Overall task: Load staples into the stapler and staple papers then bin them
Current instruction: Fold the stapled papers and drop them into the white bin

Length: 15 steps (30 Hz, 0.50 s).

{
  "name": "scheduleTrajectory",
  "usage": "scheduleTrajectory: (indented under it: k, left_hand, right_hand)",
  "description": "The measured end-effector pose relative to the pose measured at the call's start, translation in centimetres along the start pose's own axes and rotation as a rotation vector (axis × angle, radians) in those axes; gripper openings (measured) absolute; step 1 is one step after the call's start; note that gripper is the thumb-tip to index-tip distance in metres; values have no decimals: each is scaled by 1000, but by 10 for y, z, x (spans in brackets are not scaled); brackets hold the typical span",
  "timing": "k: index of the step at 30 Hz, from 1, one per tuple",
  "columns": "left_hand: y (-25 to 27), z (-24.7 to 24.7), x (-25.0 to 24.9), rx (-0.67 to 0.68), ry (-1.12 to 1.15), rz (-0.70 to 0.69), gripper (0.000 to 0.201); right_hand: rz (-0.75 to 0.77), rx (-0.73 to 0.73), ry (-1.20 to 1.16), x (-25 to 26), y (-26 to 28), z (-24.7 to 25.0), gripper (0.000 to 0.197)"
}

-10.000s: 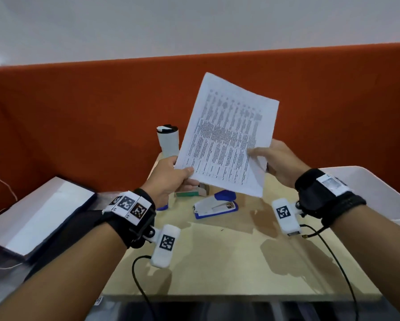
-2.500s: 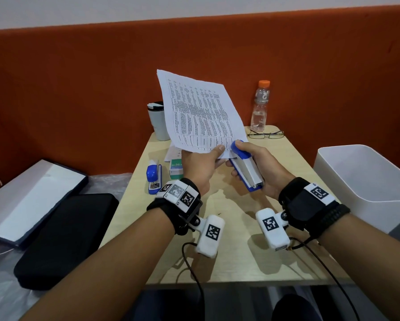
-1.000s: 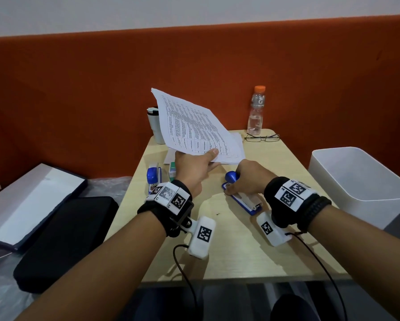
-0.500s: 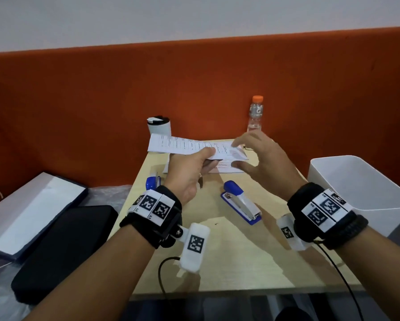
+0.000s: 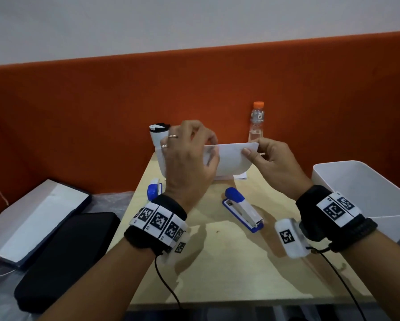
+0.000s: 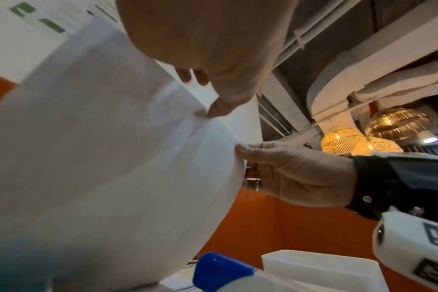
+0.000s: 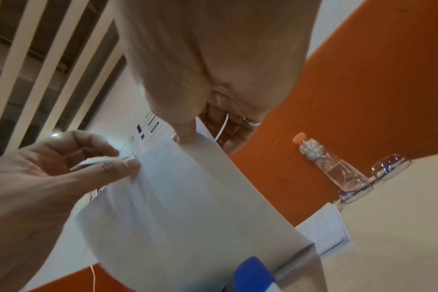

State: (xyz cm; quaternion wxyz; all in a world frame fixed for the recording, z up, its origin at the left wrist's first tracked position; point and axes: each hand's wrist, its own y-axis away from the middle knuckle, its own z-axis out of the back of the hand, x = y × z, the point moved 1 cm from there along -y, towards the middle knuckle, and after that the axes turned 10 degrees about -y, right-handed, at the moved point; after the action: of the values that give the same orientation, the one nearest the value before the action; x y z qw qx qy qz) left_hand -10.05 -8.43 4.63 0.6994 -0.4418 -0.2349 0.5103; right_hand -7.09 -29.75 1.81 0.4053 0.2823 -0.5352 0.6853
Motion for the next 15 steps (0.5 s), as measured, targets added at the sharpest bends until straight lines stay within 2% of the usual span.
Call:
scheduleTrajectory:
  k: [3, 7, 15]
  left_hand:
    - [-3, -8, -2, 123, -52, -38, 28]
    - [-4, -17, -4, 236, 4, -7, 15]
    - [-3, -20, -6, 283, 89, 75, 11]
  right_hand:
    - [-42, 38, -70, -3, 2, -1, 23]
    - [-46, 63, -81, -6, 2, -2, 26]
    - [-13, 50, -109, -3, 4, -1, 14]
